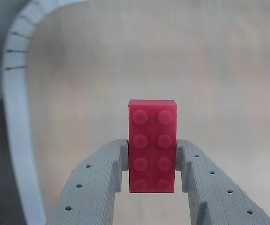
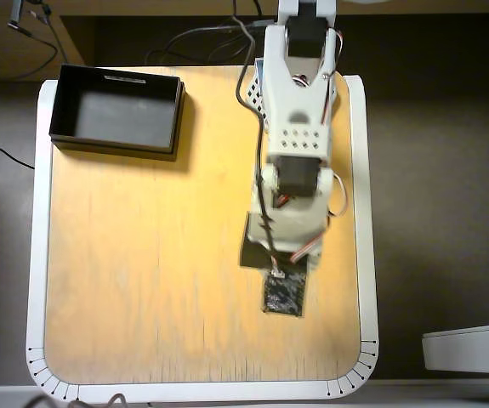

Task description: Grasp a lego block and put it in the bin.

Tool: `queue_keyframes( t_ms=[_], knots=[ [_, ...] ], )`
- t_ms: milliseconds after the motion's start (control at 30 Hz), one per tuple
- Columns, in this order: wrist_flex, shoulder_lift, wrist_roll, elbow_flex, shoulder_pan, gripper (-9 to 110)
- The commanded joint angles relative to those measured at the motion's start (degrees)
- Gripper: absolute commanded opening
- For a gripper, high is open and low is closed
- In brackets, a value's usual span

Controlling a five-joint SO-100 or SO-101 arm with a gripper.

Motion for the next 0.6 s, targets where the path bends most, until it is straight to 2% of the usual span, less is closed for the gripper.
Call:
queue_keyframes(
  t_ms=[0,333,567],
  knots=[
    [6.3,10.5,2.5,-7.0,10.7,0],
    [11.6,11.5,9.6,-6.9,39.8,0],
    [15.2,11.6,18.7,-6.8,57.0,0]
  ],
)
